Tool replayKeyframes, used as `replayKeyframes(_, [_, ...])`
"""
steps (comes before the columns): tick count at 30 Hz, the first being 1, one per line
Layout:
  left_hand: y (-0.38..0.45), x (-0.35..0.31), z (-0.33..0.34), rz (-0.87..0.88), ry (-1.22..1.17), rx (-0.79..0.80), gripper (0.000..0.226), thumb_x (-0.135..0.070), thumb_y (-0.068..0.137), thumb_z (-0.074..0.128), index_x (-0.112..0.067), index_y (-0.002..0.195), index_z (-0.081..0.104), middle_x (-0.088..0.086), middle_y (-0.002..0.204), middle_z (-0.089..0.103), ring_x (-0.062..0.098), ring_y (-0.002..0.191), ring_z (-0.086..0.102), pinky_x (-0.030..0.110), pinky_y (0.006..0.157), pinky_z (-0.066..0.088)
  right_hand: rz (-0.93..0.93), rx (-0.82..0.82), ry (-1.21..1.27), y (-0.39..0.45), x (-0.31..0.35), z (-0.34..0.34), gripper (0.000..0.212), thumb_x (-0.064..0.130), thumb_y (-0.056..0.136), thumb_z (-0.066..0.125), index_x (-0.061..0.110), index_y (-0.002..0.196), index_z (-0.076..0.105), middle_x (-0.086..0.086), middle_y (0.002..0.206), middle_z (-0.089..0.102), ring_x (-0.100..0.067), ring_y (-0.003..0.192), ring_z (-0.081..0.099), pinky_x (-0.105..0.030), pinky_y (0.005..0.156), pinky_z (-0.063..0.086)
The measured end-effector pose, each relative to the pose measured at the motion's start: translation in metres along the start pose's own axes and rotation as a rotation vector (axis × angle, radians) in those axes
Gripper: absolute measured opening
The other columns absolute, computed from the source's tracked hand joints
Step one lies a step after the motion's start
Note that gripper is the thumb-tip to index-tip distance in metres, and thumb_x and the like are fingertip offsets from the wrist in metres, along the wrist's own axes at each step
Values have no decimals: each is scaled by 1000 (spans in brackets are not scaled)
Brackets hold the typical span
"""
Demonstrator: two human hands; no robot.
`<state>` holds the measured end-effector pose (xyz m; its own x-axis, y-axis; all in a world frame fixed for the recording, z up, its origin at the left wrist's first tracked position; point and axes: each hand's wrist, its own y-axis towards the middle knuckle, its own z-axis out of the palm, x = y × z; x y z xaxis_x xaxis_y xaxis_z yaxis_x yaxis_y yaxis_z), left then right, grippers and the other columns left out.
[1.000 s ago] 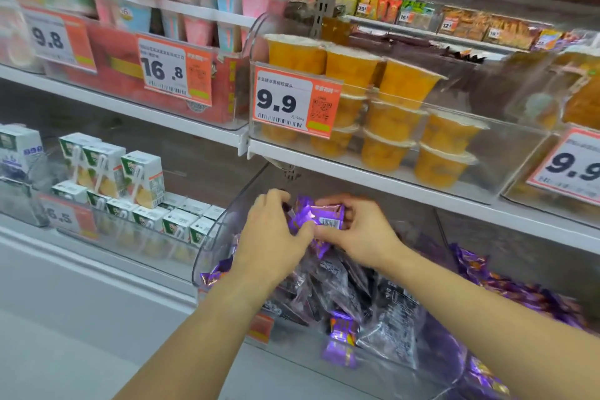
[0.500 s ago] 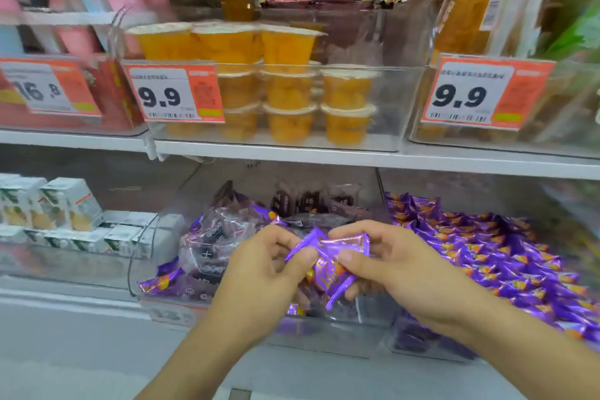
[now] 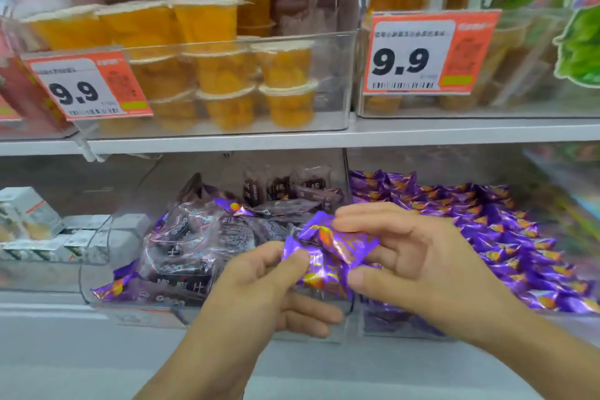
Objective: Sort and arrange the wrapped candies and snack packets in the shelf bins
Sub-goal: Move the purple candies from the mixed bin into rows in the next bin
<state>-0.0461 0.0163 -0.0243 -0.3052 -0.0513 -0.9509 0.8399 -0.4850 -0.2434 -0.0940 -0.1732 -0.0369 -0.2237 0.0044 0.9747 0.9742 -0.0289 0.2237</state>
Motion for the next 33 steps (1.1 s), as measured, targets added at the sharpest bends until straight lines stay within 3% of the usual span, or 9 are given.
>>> replayKeyframes(3, [6, 3, 5, -24, -46, -20, 19, -10, 91, 56, 7, 93, 65, 34, 78, 69, 36, 56, 69, 32, 46, 57, -10, 9, -73, -1, 2, -1, 27, 11, 73, 84, 12, 100, 79, 0, 117, 68, -19, 108, 68, -25, 83, 56])
replayKeyframes(6, [11, 6, 8, -22, -74, -52, 20, -8, 91, 56, 9, 84, 63, 35, 72, 66, 35, 51, 66, 33, 44, 55, 59, -119, -35, 1, 5, -4, 16, 4, 68, 82, 13, 81, 78, -1, 101, 75, -18, 88, 73, -24, 70, 57])
replayKeyframes(10, [18, 10, 6, 23, -83, -116, 20, -8, 90, 57, 0, 74, 65, 29, 76, 68, 33, 57, 66, 35, 50, 59, 214, -182, 38, 5, 6, -10, 49, 3, 53, 84, 11, 99, 69, -6, 92, 77, -18, 78, 73, -28, 68, 60])
replayKeyframes(14, [23, 8, 9, 54, -72, -83, 20, -12, 95, 55, 4, 90, 67, 28, 87, 72, 33, 67, 69, 37, 62, 61, 274, -161, 82, 8, 9, -12, 52, 0, 52, 87, 9, 101, 71, -8, 91, 76, -18, 78, 71, -25, 67, 58])
replayKeyframes(17, [26, 7, 13, 37, -102, -85, 26, -15, 96, 54, 7, 95, 67, 28, 89, 72, 39, 73, 71, 48, 75, 61, 274, -172, 118, 11, 10, -17, 42, 1, 56, 86, 13, 95, 76, -11, 95, 75, -18, 79, 70, -23, 66, 56])
replayKeyframes(22, [31, 4, 18, -56, -307, -98, 43, -29, 94, 51, 12, 102, 63, 29, 91, 72, 40, 77, 73, 41, 59, 62, 299, -134, 138, 17, 13, -19, 34, 5, 60, 81, 14, 92, 79, -17, 91, 75, -23, 73, 66, -30, 68, 54])
replayKeyframes(24, [31, 2, 21, -49, -327, -81, 50, -36, 84, 55, 8, 103, 66, 27, 92, 73, 37, 79, 73, 38, 60, 61, 281, -93, 116, 18, 13, -17, 29, 11, 67, 75, 17, 94, 80, -19, 89, 74, -27, 70, 61, -29, 60, 53])
replayKeyframes(28, [33, 6, 26, 77, -218, -49, 41, -39, 82, 57, -3, 82, 77, 21, 90, 75, 30, 85, 75, 34, 72, 62, 197, -27, -2, 17, 7, -12, 28, 13, 68, 77, 19, 96, 78, -12, 89, 75, -24, 70, 65, -27, 57, 54])
replayKeyframes(33, [33, 11, 35, 281, -90, -132, 41, -36, 83, 52, -5, 102, 70, 13, 88, 77, 27, 80, 75, 28, 69, 61, 155, -159, -79, 17, 3, -14, 42, 18, 56, 84, 16, 96, 73, -14, 78, 70, -26, 52, 66, -44, 58, 56])
